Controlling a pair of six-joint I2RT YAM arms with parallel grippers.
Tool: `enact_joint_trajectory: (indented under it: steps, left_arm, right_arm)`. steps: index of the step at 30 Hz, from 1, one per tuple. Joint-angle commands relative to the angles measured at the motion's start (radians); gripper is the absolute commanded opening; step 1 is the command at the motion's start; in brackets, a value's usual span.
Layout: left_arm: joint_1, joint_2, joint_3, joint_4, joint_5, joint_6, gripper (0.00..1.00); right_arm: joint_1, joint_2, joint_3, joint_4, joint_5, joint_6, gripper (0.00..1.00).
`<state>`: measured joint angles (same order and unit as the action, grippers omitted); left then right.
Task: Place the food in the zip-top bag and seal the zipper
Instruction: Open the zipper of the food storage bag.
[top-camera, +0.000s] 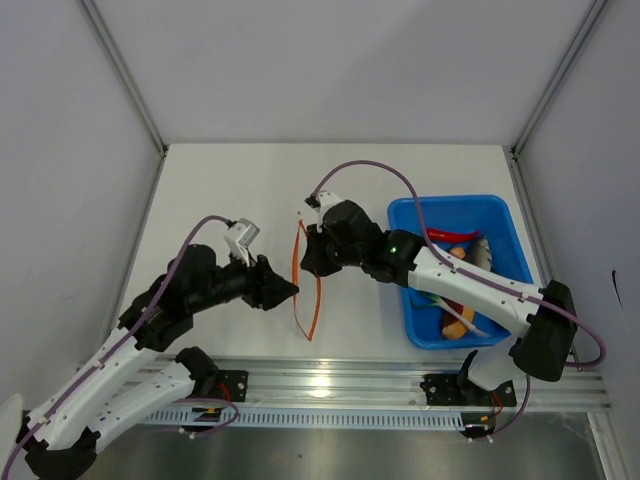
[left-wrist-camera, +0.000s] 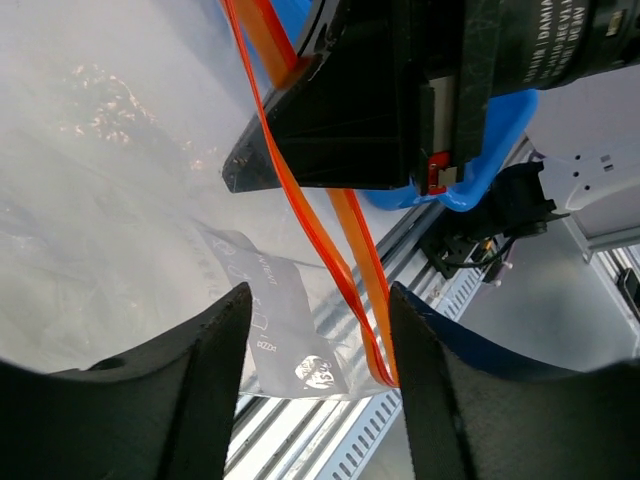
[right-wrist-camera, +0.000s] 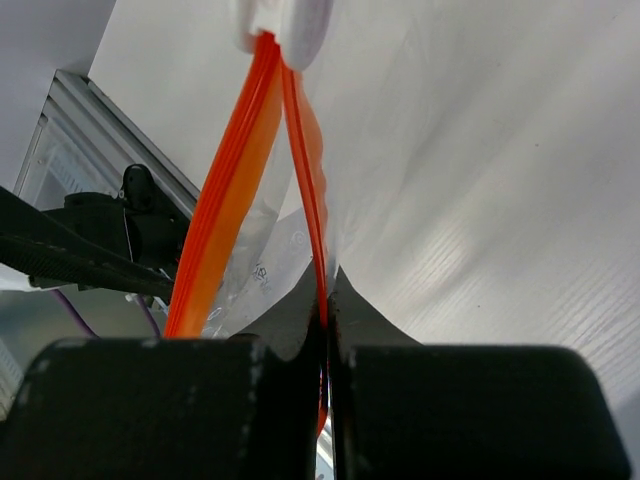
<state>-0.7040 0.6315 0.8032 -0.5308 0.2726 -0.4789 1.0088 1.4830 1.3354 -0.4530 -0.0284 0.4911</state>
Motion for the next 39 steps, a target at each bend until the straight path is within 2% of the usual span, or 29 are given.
enact_joint_trajectory:
  steps: [1, 6, 10, 14, 16, 20, 23, 25, 26, 29, 31, 35, 39]
  left_arm:
    - [0.0, 0.033, 0.042, 0.015, 0.0, 0.003, 0.58]
    - [0.001, 0.099, 0.06, 0.038, 0.01, 0.003, 0.5]
    - [0.003, 0.128, 0.083, 0.043, 0.025, 0.002, 0.36]
    - [0.001, 0.161, 0.116, 0.032, 0.08, -0.015, 0.3]
    - [0.001, 0.172, 0.126, 0.016, 0.073, -0.024, 0.22]
    - [0.003, 0.169, 0.152, -0.041, 0.027, -0.024, 0.17]
    - [0.001, 0.174, 0.174, -0.087, -0.034, -0.027, 0.0]
    - [0.001, 0.174, 0.192, -0.155, -0.094, -0.039, 0.0]
    - [0.0, 0.168, 0.227, -0.188, -0.201, -0.047, 0.0]
    - [-0.008, 0.146, 0.283, -0.316, -0.376, -0.069, 0.0]
    - [-0.008, 0.137, 0.306, -0.377, -0.479, -0.072, 0.01]
    - [-0.008, 0.116, 0.297, -0.402, -0.516, -0.076, 0.01]
    - [-0.008, 0.108, 0.266, -0.364, -0.449, -0.073, 0.01]
  right_arm:
    - [0.008, -0.027, 0.024, 0.01, -0.025, -0.025, 0.0]
    - [0.017, -0.017, 0.039, 0.013, -0.028, -0.022, 0.0]
    - [0.028, -0.015, 0.047, 0.011, -0.013, -0.025, 0.0]
    - [0.037, -0.004, 0.065, -0.012, 0.025, -0.028, 0.0]
    - [0.047, 0.008, 0.08, -0.024, 0.069, -0.028, 0.0]
    - [0.06, 0.025, 0.108, -0.058, 0.125, -0.026, 0.0]
    - [0.076, 0.039, 0.134, -0.084, 0.192, -0.014, 0.0]
    - [0.097, 0.068, 0.181, -0.157, 0.27, 0.0, 0.0]
    - [0.106, 0.08, 0.2, -0.188, 0.379, 0.009, 0.0]
    - [0.142, 0.132, 0.255, -0.297, 0.563, 0.046, 0.0]
    - [0.155, 0.158, 0.269, -0.343, 0.613, 0.073, 0.0]
    - [0.18, 0.184, 0.304, -0.36, 0.67, 0.09, 0.0]
    - [0.189, 0.209, 0.341, -0.351, 0.664, 0.087, 0.0]
